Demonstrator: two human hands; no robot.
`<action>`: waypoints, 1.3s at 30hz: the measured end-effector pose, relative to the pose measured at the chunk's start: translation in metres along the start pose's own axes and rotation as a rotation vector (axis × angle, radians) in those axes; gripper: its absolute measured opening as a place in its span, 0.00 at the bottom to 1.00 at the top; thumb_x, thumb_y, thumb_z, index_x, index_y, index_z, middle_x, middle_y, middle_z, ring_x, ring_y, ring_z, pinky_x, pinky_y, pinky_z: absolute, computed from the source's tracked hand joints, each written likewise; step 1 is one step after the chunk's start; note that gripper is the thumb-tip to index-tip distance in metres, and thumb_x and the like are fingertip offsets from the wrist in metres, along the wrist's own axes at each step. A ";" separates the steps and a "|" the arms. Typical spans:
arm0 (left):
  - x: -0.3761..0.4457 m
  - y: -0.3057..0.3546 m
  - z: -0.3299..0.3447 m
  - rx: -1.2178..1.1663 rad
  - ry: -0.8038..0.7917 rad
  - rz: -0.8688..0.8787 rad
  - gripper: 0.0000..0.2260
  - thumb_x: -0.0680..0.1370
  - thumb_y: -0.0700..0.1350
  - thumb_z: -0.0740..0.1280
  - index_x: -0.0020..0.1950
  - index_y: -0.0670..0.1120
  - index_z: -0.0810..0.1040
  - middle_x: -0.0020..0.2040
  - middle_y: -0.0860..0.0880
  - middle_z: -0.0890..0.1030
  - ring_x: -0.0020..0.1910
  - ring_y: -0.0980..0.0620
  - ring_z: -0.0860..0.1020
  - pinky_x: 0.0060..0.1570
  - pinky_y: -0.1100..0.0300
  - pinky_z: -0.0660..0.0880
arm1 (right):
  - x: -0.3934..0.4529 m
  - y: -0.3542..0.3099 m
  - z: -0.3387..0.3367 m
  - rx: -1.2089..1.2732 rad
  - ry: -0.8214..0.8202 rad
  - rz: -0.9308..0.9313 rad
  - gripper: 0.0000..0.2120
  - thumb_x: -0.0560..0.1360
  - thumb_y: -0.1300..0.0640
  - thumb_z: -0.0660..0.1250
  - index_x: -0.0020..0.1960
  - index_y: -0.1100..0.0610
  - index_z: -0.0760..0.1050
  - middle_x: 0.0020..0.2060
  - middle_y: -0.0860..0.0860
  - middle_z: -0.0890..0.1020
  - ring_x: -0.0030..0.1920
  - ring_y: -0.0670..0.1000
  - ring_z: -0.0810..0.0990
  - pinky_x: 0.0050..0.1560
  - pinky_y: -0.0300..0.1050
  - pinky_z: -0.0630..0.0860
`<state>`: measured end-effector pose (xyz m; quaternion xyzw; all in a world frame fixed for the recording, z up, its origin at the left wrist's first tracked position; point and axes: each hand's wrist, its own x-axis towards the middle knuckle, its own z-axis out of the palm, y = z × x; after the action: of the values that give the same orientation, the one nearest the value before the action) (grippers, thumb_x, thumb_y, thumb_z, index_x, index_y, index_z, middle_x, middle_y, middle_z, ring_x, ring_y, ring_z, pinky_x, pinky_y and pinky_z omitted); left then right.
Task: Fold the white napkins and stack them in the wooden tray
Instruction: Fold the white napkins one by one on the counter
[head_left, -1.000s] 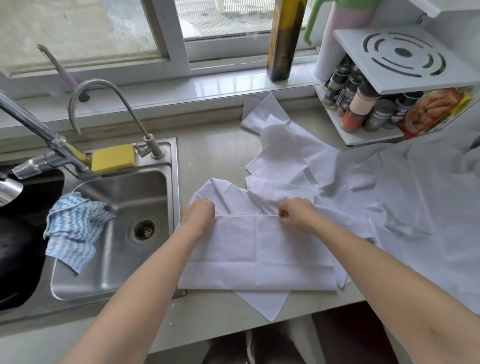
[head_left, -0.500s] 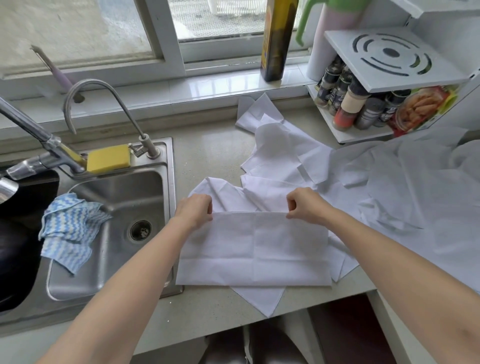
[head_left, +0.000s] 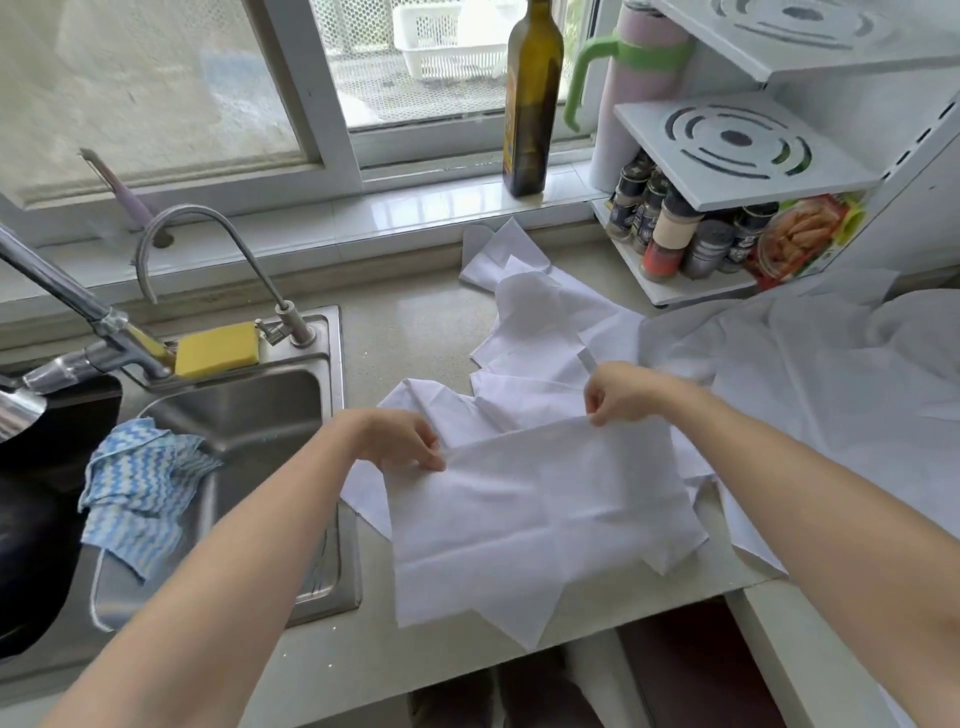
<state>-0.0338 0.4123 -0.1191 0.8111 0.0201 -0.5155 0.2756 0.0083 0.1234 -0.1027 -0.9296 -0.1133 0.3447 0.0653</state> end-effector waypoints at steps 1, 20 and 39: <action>0.009 0.000 0.003 0.126 0.160 0.006 0.12 0.78 0.46 0.66 0.37 0.41 0.73 0.34 0.48 0.71 0.32 0.53 0.69 0.31 0.65 0.66 | 0.007 -0.003 0.009 -0.063 0.151 0.025 0.08 0.74 0.63 0.64 0.49 0.58 0.81 0.44 0.53 0.82 0.46 0.54 0.79 0.41 0.39 0.73; 0.092 -0.027 0.158 0.612 0.792 0.146 0.31 0.81 0.60 0.48 0.79 0.49 0.41 0.79 0.48 0.40 0.78 0.46 0.40 0.73 0.47 0.37 | -0.005 0.016 0.207 -0.065 0.476 -0.088 0.29 0.82 0.42 0.47 0.77 0.48 0.39 0.76 0.47 0.37 0.76 0.47 0.36 0.75 0.47 0.34; 0.052 -0.061 0.049 0.158 0.797 0.130 0.18 0.77 0.45 0.68 0.64 0.40 0.74 0.62 0.40 0.76 0.63 0.41 0.72 0.62 0.51 0.68 | -0.037 -0.133 0.219 -0.388 0.626 -0.462 0.20 0.67 0.53 0.71 0.57 0.58 0.81 0.52 0.53 0.83 0.51 0.53 0.82 0.50 0.43 0.78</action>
<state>-0.0690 0.4281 -0.2047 0.9655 0.0341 -0.1426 0.2151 -0.1842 0.2517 -0.2183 -0.9345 -0.3558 -0.0052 -0.0042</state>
